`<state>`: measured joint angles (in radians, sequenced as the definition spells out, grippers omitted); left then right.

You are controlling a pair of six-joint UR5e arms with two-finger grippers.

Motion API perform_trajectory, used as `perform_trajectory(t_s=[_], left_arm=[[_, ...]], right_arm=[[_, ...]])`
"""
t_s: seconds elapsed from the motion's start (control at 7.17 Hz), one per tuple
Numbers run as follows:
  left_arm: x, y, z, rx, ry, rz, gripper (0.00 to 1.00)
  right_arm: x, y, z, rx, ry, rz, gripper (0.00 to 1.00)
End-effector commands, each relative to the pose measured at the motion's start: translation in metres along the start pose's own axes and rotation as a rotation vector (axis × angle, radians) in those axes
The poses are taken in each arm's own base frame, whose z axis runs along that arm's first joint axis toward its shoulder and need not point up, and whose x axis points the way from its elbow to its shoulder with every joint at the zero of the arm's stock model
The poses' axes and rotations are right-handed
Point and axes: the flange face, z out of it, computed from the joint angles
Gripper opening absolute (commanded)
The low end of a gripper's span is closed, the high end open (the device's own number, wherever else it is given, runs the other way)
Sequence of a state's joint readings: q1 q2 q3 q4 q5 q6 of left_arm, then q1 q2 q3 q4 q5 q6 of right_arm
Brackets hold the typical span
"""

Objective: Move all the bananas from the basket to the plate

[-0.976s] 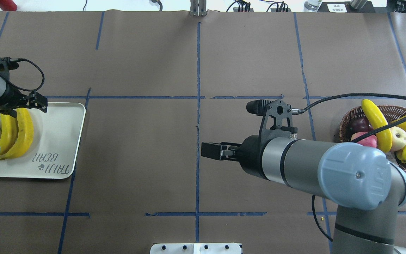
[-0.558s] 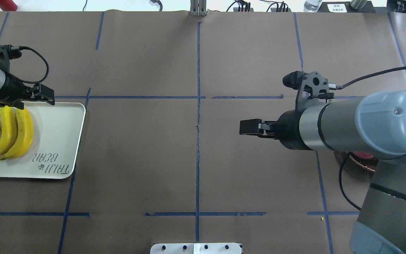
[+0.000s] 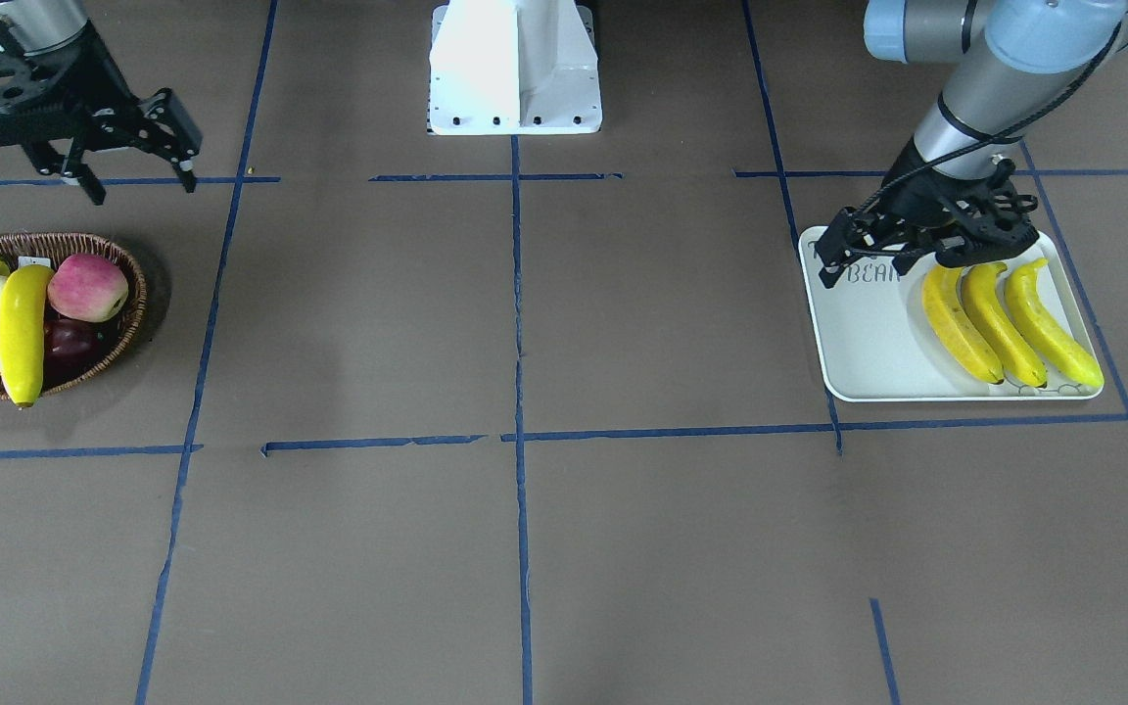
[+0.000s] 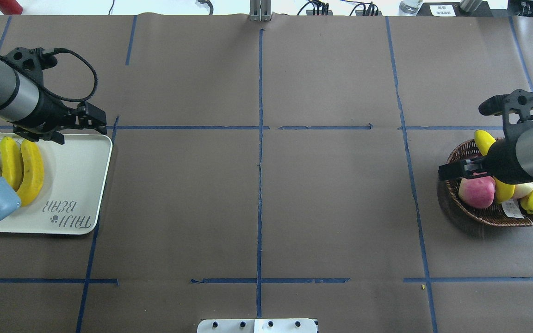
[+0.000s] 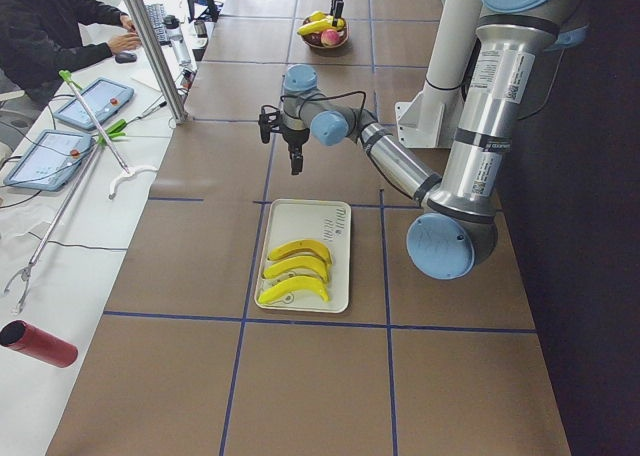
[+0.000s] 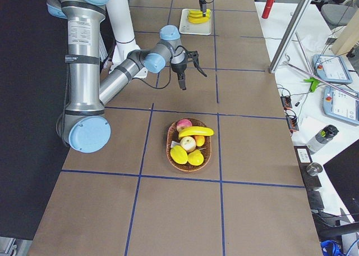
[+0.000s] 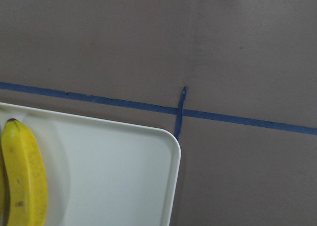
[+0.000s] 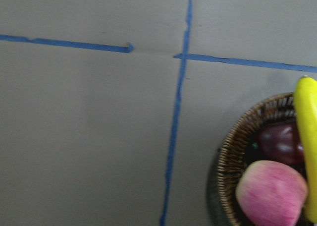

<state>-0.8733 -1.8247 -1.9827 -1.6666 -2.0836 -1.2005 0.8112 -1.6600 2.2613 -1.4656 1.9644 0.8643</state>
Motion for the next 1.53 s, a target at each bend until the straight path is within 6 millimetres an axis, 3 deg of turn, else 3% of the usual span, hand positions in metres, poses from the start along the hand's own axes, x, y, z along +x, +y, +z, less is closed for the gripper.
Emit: perform_trajectory(t_s=[0.0,0.28,0.42,0.7,0.84,0.98,1.12,1.39], left_arm=[[0.028,0.013,0.001,-0.012,0.024,-0.023,1.00],[0.029,0.014,0.001,-0.013,0.025,-0.021,0.99],[0.030,0.015,0.002,-0.015,0.026,-0.017,0.99],[0.030,0.015,0.002,-0.015,0.026,-0.017,0.99],[0.030,0.015,0.002,-0.016,0.028,-0.016,0.99],[0.030,0.016,0.001,-0.015,0.030,-0.015,0.99],[0.030,0.016,0.001,-0.015,0.030,-0.015,0.99],[0.030,0.015,0.001,-0.014,0.030,-0.015,0.99]], right_arm=[[0.088,-0.020,0.028,-0.097,0.033,0.007,1.00],[0.106,-0.023,0.052,-0.128,0.078,0.017,1.00],[0.122,-0.025,0.078,-0.159,0.111,0.033,1.00],[0.131,-0.032,0.101,-0.185,0.135,0.037,0.97],[0.135,-0.031,0.106,-0.193,0.142,0.043,0.97],[0.138,-0.031,0.110,-0.199,0.147,0.047,0.91],[0.139,-0.030,0.110,-0.201,0.147,0.046,0.77],[0.141,-0.030,0.114,-0.207,0.150,0.049,0.70]])
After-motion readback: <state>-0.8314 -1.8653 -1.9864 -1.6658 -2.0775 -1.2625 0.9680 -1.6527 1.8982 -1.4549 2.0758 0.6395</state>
